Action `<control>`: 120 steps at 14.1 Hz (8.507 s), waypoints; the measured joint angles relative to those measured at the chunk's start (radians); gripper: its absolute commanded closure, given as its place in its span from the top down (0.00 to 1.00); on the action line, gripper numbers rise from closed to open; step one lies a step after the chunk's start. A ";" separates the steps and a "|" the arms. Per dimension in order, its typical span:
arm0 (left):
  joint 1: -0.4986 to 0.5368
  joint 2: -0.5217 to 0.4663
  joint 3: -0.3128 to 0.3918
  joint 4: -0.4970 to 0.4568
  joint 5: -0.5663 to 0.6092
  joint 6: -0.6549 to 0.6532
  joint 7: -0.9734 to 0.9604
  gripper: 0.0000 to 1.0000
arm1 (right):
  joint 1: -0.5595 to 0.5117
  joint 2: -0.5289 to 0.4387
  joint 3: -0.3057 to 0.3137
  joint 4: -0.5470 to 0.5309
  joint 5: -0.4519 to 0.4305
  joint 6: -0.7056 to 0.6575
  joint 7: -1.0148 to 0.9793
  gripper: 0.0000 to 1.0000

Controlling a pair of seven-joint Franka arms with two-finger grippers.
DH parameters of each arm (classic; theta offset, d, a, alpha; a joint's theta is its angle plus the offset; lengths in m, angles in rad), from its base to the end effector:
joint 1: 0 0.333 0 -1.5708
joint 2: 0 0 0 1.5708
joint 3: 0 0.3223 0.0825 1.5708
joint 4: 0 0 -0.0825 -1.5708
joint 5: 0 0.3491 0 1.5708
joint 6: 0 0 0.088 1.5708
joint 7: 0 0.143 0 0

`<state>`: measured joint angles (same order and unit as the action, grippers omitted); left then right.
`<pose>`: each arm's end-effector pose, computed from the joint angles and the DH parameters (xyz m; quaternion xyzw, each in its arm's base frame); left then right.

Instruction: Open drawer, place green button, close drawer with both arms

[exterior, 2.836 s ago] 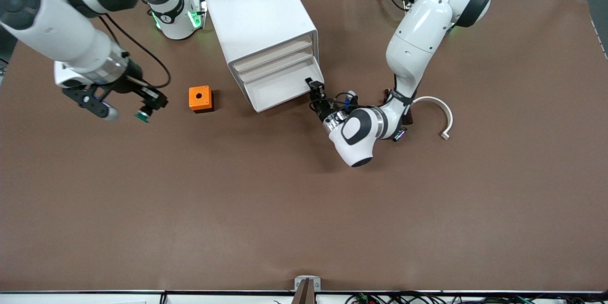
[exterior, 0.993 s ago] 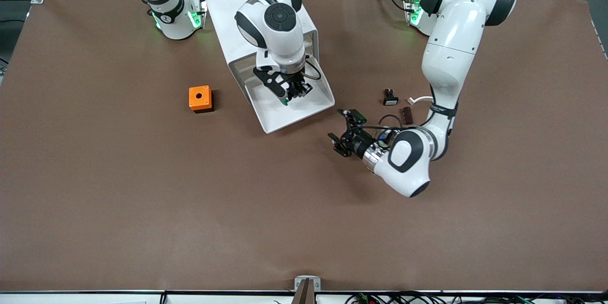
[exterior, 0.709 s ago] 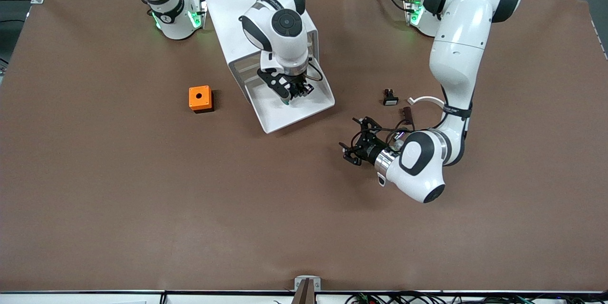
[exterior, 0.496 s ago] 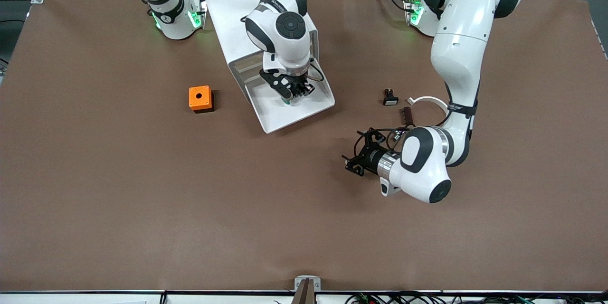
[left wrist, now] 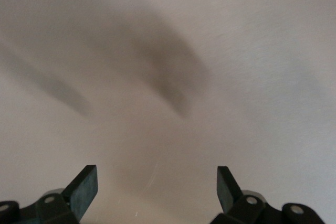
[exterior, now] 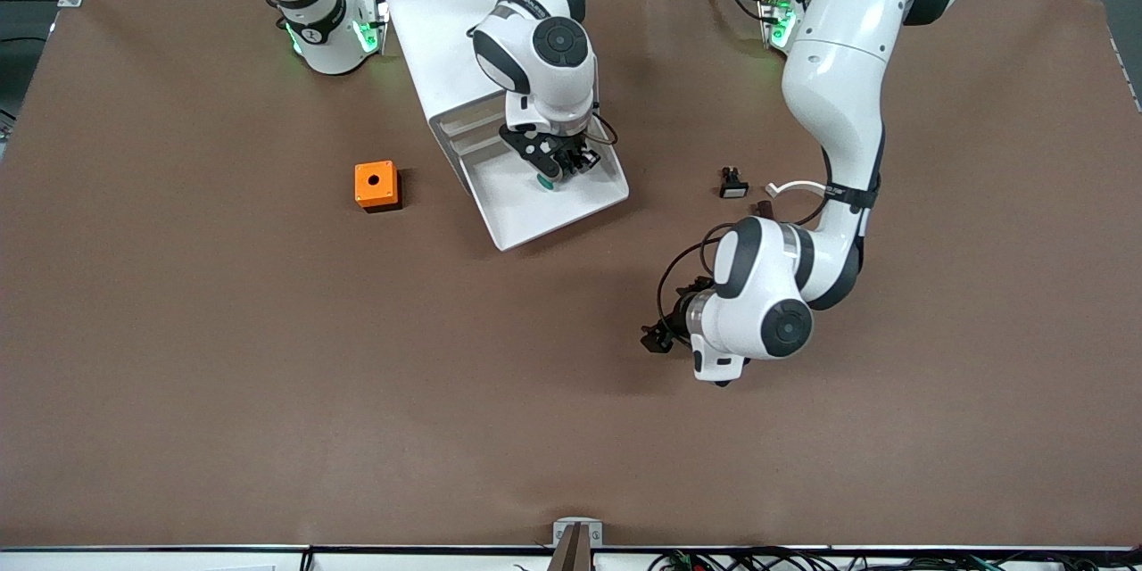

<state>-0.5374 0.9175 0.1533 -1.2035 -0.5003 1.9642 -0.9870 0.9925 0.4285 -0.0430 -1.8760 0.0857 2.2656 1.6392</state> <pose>0.6351 -0.3373 0.2057 0.9107 0.3742 -0.1560 0.0787 0.3480 0.4962 0.2734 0.9315 -0.3625 -0.0277 0.0119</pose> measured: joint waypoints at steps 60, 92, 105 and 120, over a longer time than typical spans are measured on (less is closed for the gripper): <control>-0.305 -0.183 -0.223 -0.316 0.081 0.221 -0.019 1.00 | -0.959 -0.292 -0.045 0.468 -0.069 -0.904 -1.684 1.00; 0.324 -0.516 -0.281 -0.247 0.242 -0.121 0.336 1.00 | -0.980 -0.560 -0.043 0.205 -0.043 -0.781 -1.676 1.00; 0.490 -0.831 -0.134 -0.393 0.409 -0.407 0.851 1.00 | -0.980 -0.570 -0.044 0.207 -0.080 -0.810 -1.676 1.00; 0.474 -1.121 -0.111 -0.573 0.510 -0.361 0.934 1.00 | -0.989 -0.574 -0.049 0.208 -0.082 -0.764 -1.676 1.00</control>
<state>-0.0632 -0.2039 0.0421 -1.7766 0.0098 1.6031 -0.0527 0.0039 -0.1458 -0.0921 -1.6683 0.0037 1.5021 -0.0367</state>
